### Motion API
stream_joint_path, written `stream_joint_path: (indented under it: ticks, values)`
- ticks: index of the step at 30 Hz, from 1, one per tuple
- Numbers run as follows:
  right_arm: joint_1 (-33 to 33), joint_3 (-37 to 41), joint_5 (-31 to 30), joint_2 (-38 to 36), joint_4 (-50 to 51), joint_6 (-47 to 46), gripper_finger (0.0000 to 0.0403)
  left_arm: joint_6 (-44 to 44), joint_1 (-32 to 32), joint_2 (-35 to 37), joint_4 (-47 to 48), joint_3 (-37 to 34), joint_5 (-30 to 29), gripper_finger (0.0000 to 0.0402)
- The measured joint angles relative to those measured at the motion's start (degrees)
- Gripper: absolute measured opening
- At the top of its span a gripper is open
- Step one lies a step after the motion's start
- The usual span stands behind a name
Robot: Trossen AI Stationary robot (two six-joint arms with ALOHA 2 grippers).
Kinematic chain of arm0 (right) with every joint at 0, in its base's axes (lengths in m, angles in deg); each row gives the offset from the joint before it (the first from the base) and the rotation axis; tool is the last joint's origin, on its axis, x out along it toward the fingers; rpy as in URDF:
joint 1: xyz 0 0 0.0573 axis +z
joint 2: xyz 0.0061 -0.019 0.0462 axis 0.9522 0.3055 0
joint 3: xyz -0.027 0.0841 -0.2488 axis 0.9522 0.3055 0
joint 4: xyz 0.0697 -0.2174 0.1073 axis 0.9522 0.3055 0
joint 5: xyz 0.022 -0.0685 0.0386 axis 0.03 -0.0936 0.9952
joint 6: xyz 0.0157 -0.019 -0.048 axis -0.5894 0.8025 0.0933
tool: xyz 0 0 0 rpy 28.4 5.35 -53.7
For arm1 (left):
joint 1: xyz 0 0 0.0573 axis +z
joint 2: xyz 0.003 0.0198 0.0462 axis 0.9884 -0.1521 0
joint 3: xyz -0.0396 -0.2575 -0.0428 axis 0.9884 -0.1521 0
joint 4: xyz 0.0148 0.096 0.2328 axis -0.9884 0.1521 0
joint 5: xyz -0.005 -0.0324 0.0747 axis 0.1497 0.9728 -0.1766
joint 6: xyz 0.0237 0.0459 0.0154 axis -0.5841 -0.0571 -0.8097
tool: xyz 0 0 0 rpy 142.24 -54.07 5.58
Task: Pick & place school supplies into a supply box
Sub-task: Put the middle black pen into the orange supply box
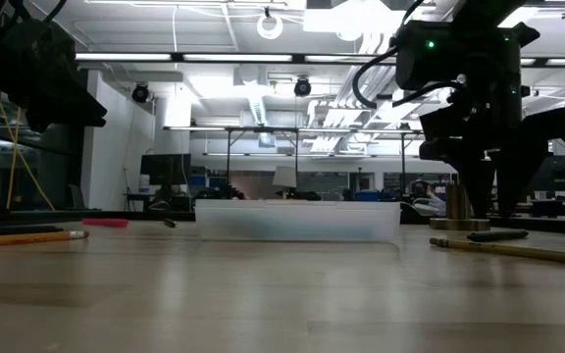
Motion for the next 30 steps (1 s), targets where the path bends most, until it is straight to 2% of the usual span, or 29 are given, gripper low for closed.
stream_joint_path:
  ticks: [12,17,22,30]
  values:
    - [0.0,0.0,0.83,0.18,-0.09,0.0,0.0126,0.01,0.02,-0.01,1.1,0.0,0.09,0.017]
    - [-0.11,0.04,0.51,3.8,-0.49,0.06,0.0126,0.02,0.02,0.0,1.08,0.0,0.09,0.017]
    - [-0.11,-0.16,-3.96,8.28,-2.36,-0.02,0.0126,0.02,0.01,-0.01,1.06,0.0,0.11,0.017]
    - [-0.11,-0.16,-2.87,9.81,-3.48,-0.42,0.0125,0.13,0.02,-0.01,1.07,0.0,0.13,0.017]
